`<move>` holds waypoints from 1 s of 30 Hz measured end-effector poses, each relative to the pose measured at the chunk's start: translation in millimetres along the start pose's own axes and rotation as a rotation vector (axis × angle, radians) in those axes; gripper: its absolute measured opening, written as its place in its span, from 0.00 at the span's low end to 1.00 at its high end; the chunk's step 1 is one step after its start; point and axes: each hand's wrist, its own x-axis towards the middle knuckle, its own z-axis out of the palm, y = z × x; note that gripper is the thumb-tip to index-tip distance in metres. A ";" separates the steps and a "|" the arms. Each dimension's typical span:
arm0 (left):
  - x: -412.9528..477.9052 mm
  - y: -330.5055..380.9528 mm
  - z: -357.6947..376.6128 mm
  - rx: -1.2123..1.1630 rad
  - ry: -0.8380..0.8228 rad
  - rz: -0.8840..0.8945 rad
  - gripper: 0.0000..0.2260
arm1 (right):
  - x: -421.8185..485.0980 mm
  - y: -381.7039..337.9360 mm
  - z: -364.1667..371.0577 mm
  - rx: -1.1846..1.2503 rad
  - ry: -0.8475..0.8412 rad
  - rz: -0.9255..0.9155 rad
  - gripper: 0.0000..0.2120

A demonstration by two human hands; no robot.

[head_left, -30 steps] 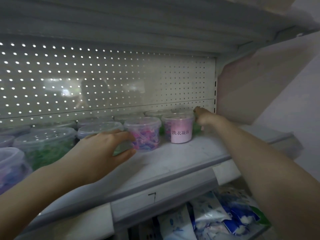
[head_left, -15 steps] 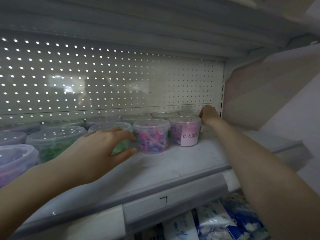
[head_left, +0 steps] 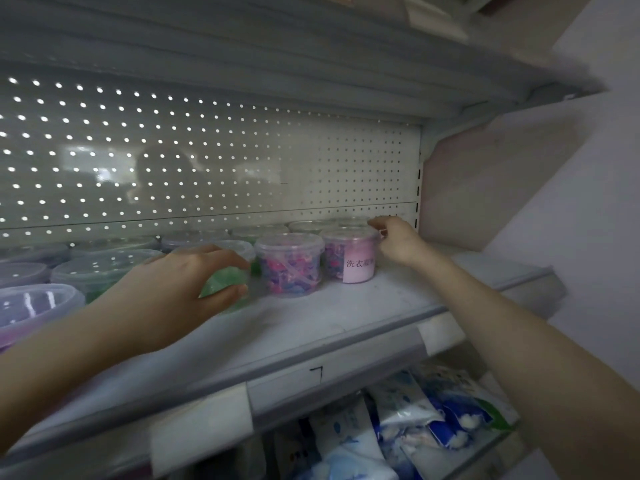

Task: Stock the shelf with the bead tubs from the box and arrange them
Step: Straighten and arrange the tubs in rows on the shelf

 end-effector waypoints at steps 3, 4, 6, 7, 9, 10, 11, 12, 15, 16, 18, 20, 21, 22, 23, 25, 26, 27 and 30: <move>-8.3 4.3 -9.9 0.007 0.028 -0.019 0.17 | -33.3 -22.7 -3.2 0.008 0.045 -0.105 0.23; -13.1 5.6 -13.8 0.025 0.046 -0.024 0.16 | -45.6 -32.9 -2.8 0.018 0.050 -0.149 0.22; -25.4 5.9 -22.4 0.071 0.102 -0.019 0.15 | -68.9 -55.4 0.1 0.053 0.048 -0.211 0.20; -33.2 4.1 -27.6 0.088 0.135 -0.012 0.16 | -80.4 -67.4 2.7 0.076 0.052 -0.230 0.20; -51.5 -4.4 -39.9 0.110 0.170 -0.011 0.20 | -102.9 -96.6 9.8 0.123 0.040 -0.289 0.20; -61.6 -9.9 -46.1 0.119 0.173 -0.022 0.22 | -114.3 -112.4 13.9 0.144 0.019 -0.322 0.20; -71.2 -16.1 -52.2 0.130 0.179 -0.035 0.21 | -125.0 -128.7 18.9 0.158 0.007 -0.350 0.20; -80.7 -23.2 -57.6 0.148 0.180 -0.051 0.20 | -134.4 -144.5 24.4 0.178 -0.004 -0.368 0.20; -108.0 -44.7 -73.1 0.168 0.189 -0.107 0.17 | -160.8 -191.9 42.2 0.286 -0.032 -0.383 0.22; -116.9 -51.9 -77.5 0.167 0.196 -0.123 0.17 | -167.6 -206.5 48.7 0.314 -0.040 -0.382 0.22; -134.2 -65.6 -85.2 0.162 0.189 -0.156 0.18 | -179.8 -234.4 60.7 0.345 -0.066 -0.392 0.24; -148.8 -78.2 -90.1 0.142 0.165 -0.198 0.19 | -190.7 -258.6 70.1 0.378 -0.129 -0.402 0.28; -155.1 -84.1 -91.8 0.133 0.160 -0.209 0.19 | -195.4 -268.5 74.2 0.398 -0.161 -0.395 0.30; -160.9 -89.5 -93.1 0.127 0.157 -0.214 0.19 | -199.3 -276.8 77.8 0.421 -0.191 -0.380 0.32; -166.2 -93.5 -94.2 0.124 0.155 -0.217 0.19 | -203.7 -283.9 80.7 0.433 -0.222 -0.364 0.34; -175.3 -100.1 -93.8 0.130 0.147 -0.231 0.19 | -212.1 -293.9 87.5 0.430 -0.283 -0.347 0.38; -179.2 -103.3 -92.6 0.133 0.142 -0.243 0.20 | -216.2 -297.5 91.7 0.410 -0.302 -0.350 0.41; -182.5 -106.8 -90.2 0.128 0.140 -0.252 0.20 | -220.3 -300.1 96.2 0.384 -0.312 -0.353 0.42; -187.9 -119.8 -81.2 0.072 0.120 -0.270 0.22 | -229.5 -306.8 109.8 0.364 -0.299 -0.318 0.45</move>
